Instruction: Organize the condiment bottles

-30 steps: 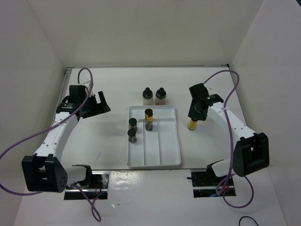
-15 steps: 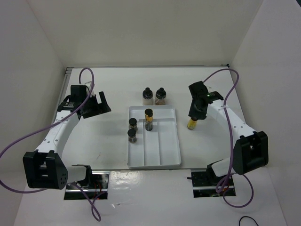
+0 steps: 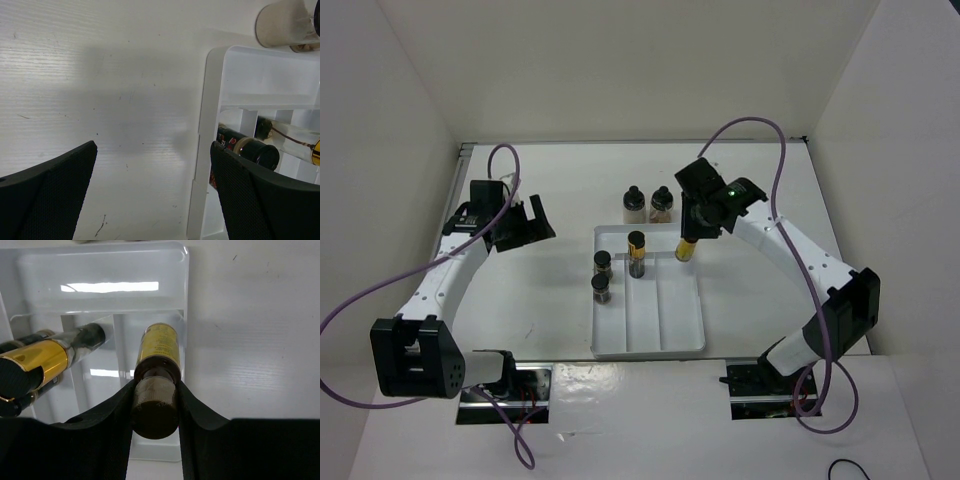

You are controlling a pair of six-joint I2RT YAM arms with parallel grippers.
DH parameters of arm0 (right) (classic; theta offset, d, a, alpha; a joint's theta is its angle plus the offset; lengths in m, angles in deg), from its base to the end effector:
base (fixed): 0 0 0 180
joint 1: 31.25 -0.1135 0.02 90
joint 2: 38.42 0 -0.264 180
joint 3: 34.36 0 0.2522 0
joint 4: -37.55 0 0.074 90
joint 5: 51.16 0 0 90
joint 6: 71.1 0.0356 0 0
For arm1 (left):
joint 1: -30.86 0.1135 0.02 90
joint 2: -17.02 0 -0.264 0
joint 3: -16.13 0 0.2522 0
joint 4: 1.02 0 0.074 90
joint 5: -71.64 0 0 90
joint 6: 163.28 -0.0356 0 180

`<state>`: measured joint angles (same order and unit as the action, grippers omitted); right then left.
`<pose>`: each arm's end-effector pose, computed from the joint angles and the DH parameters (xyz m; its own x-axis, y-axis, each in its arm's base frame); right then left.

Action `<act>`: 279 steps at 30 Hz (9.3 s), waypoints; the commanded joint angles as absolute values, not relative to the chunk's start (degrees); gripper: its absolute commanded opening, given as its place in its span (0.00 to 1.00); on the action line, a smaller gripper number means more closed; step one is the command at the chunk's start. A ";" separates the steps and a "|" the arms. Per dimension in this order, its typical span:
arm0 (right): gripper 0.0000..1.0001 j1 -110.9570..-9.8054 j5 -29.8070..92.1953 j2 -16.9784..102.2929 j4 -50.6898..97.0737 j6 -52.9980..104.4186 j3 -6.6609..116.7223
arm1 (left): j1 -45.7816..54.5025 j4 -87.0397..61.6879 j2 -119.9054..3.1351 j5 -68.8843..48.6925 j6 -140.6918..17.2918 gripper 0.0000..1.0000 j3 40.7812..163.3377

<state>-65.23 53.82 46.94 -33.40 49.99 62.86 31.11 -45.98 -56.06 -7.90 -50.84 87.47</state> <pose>0.2549 0.1607 0.3355 -0.8312 0.0413 -0.5544 -0.0007 0.9972 0.0753 0.2700 -0.0053 0.2791 -0.7185 -0.3785 -0.5835 -0.1667 0.9082 -0.3839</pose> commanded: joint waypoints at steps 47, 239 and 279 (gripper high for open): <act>0.89 -68.27 58.96 50.52 -29.31 48.61 72.56 | 31.48 -42.29 -64.36 0.96 -57.09 1.00 105.71; 0.51 -57.36 40.68 72.32 4.01 28.65 68.52 | 10.38 -37.81 -72.19 -27.23 -52.71 1.00 110.49; 0.00 -66.06 43.05 65.11 -8.82 21.88 80.91 | 16.36 -37.81 -68.94 -27.85 -51.66 1.00 105.12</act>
<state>-66.28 41.80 68.62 -6.85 22.93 77.83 15.90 -38.79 -71.93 -27.77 -52.09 105.53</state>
